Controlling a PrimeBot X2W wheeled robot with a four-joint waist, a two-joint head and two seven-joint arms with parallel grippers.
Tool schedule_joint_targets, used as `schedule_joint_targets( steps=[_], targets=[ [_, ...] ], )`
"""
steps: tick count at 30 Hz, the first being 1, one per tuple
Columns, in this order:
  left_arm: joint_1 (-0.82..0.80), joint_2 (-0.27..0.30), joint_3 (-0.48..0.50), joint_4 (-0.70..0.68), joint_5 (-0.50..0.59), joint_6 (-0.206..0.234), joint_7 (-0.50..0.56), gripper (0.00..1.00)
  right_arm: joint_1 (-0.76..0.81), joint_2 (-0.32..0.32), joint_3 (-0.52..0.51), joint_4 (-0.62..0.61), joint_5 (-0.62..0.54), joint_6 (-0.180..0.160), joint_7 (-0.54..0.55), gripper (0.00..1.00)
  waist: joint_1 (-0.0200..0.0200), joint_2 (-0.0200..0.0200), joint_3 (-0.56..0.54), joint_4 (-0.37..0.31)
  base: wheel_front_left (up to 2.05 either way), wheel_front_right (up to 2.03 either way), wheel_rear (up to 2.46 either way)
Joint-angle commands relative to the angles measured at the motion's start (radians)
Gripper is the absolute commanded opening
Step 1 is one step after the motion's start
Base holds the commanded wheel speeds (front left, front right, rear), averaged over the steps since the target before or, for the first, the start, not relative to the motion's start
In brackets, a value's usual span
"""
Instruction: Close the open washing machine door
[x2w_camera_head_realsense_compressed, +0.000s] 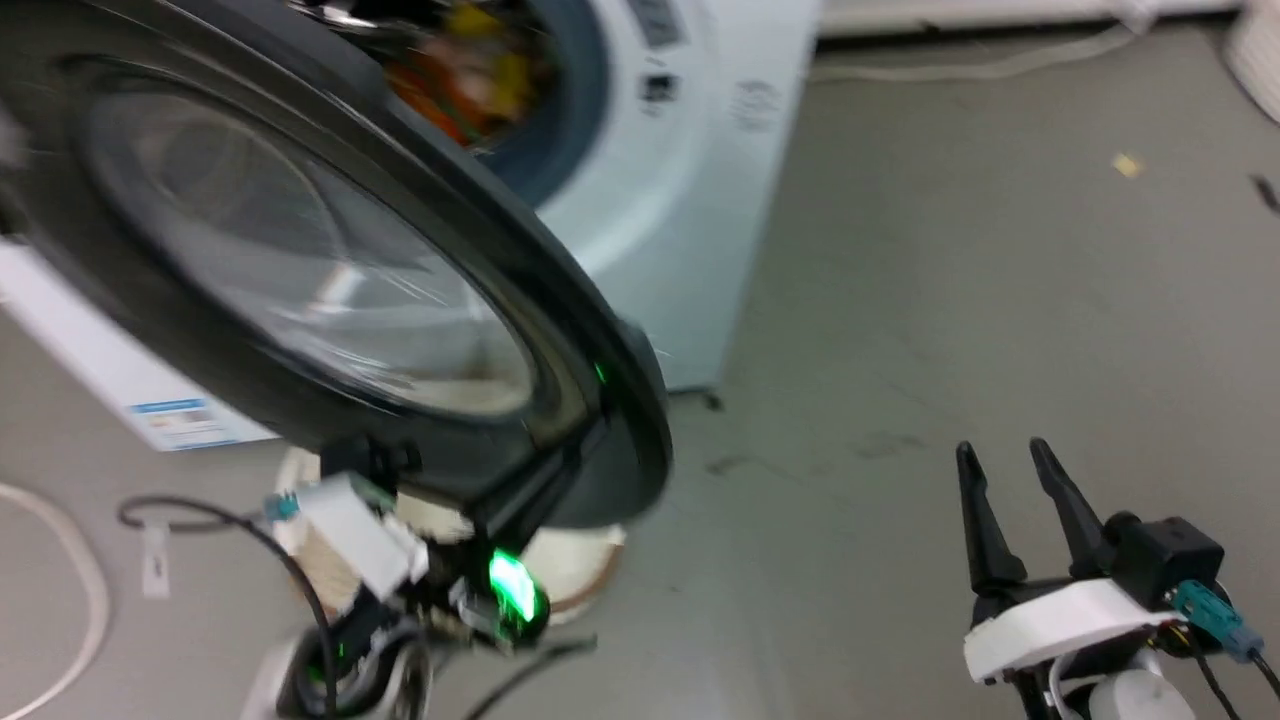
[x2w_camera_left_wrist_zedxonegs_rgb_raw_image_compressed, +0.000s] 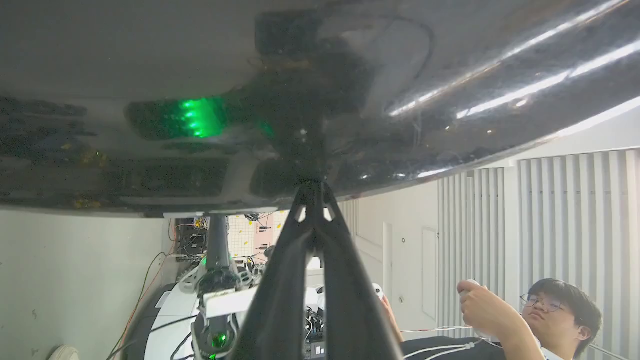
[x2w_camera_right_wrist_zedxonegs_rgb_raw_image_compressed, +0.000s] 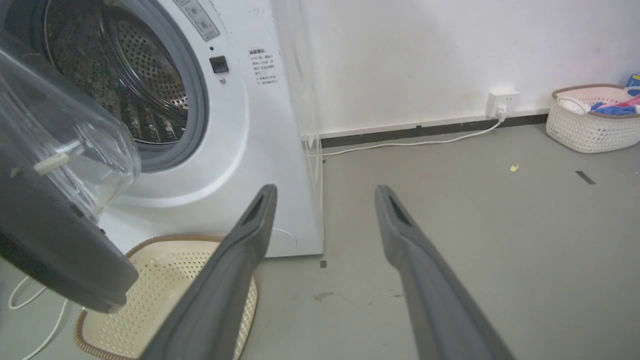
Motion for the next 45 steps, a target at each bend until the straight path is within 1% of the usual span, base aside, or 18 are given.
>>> schedule_joint_targets(
  steps=[1, 4, 8, 9, 12, 15, 19, 23, 29, 30, 31, 32, 33, 35, 39, 42, 44, 45],
  targets=[
    [-0.060, 0.000, -0.003, 0.012, 0.007, -0.004, -0.033, 0.00, -0.021, 0.001, 0.013, -0.001, 0.018, 0.001, -0.004, 1.00, -0.0001, -0.0001, 0.107, -0.142, 0.00, 0.00, 0.00],
    [-0.144, 0.000, 0.017, 0.054, 0.036, -0.004, -0.119, 0.00, -0.029, 0.001, 0.026, 0.002, 0.041, 0.001, -0.004, 1.00, -0.0001, -0.0001, 0.133, -0.203, 0.00, 0.00, 0.00],
    [-0.270, 0.000, 0.060, 0.167, 0.040, -0.004, -0.248, 0.00, -0.037, 0.001, 0.042, 0.007, 0.068, 0.001, -0.004, 1.00, -0.0001, -0.0001, 0.155, -0.268, 0.00, 0.00, 0.00],
    [-0.270, 0.000, 0.060, 0.167, 0.040, -0.004, -0.248, 0.00, -0.037, 0.001, 0.042, 0.007, 0.068, 0.001, -0.004, 1.00, -0.0001, -0.0001, 0.155, -0.268, 0.00, 0.00, 0.00],
    [-0.387, 0.001, 0.096, 0.264, 0.074, -0.005, -0.317, 0.00, -0.040, 0.001, 0.061, 0.007, 0.080, 0.001, -0.004, 1.00, -0.0001, -0.0001, 0.170, -0.307, 0.00, 0.00, 0.00],
    [-0.446, 0.001, 0.126, 0.317, 0.112, -0.005, -0.354, 0.00, -0.039, 0.001, 0.064, 0.007, 0.081, 0.001, -0.004, 1.00, -0.0001, -0.0001, 0.170, -0.314, 0.00, 0.00, 0.00],
    [-0.470, 0.001, 0.145, 0.347, 0.126, -0.005, -0.365, 0.00, -0.032, 0.001, 0.057, 0.008, 0.073, 0.001, -0.004, 1.00, -0.0001, -0.0001, 0.158, -0.302, 0.00, 0.00, 0.00],
    [-0.446, 0.001, 0.126, 0.342, 0.118, -0.005, -0.345, 0.00, -0.028, 0.001, 0.050, 0.003, 0.068, 0.001, -0.004, 1.00, -0.0001, -0.0001, 0.134, -0.257, 0.00, 0.00, 0.00],
    [-0.292, 0.000, 0.041, 0.219, 0.141, -0.005, -0.334, 0.00, -0.022, 0.001, 0.037, -0.020, 0.037, 0.001, -0.004, 1.00, -0.0001, -0.0001, 0.061, -0.155, 0.00, 0.00, 0.00],
    [-0.255, 0.000, 0.024, 0.188, 0.155, -0.005, -0.339, 0.15, -0.018, 0.001, 0.031, -0.024, 0.030, 0.001, -0.004, 1.00, -0.0001, -0.0001, 0.046, -0.133, 0.00, 0.00, 0.00],
    [-0.217, 0.000, 0.006, 0.155, 0.181, -0.005, -0.346, 0.44, -0.013, 0.001, 0.025, -0.029, 0.023, 0.001, -0.004, 1.00, -0.0001, -0.0001, 0.031, -0.109, 0.00, 0.00, 0.00],
    [-0.179, 0.000, -0.011, 0.125, 0.219, -0.005, -0.357, 1.00, -0.007, 0.001, 0.021, -0.034, 0.017, 0.001, -0.004, 1.00, -0.0001, -0.0001, 0.016, -0.087, 0.00, 0.00, 0.00],
    [-0.143, 0.008, -0.032, 0.099, 0.275, -0.005, -0.375, 1.00, -0.001, 0.001, 0.019, -0.038, 0.011, 0.001, -0.004, 1.00, -0.0001, -0.0001, 0.003, -0.065, 0.00, 0.00, 0.00],
    [-0.079, 0.056, -0.102, 0.057, 0.422, -0.005, -0.426, 1.00, 0.011, 0.001, 0.015, -0.046, 0.000, 0.001, -0.004, 1.00, -0.0001, -0.0001, -0.021, -0.022, 0.00, 0.00, 0.00],
    [-0.005, 0.185, -0.255, 0.037, 0.696, -0.005, -0.660, 1.00, 0.023, 0.001, 0.028, -0.052, -0.023, 0.001, -0.004, 1.00, -0.0001, -0.0001, -0.063, 0.048, 0.00, 0.00, 0.00],
    [0.009, 0.272, -0.349, 0.072, 0.852, -0.005, -0.869, 1.00, 0.036, 0.001, 0.029, -0.059, -0.034, 0.001, -0.004, 1.00, -0.0001, -0.0001, -0.096, 0.098, 0.00, 0.00, 0.00],
    [0.000, 0.331, -0.392, 0.146, 1.044, -0.001, -0.938, 1.00, 0.049, 0.001, 0.024, -0.065, -0.047, 0.001, -0.004, 1.00, -0.0001, -0.0001, -0.115, 0.128, 0.00, 0.00, 0.00],
    [-0.002, 0.331, -0.385, 0.172, 1.114, 0.019, -0.948, 1.00, 0.054, 0.001, 0.023, -0.067, -0.052, 0.001, -0.004, 1.00, -0.0001, -0.0001, -0.122, 0.139, 0.00, 0.00, 0.00]
  ],
)
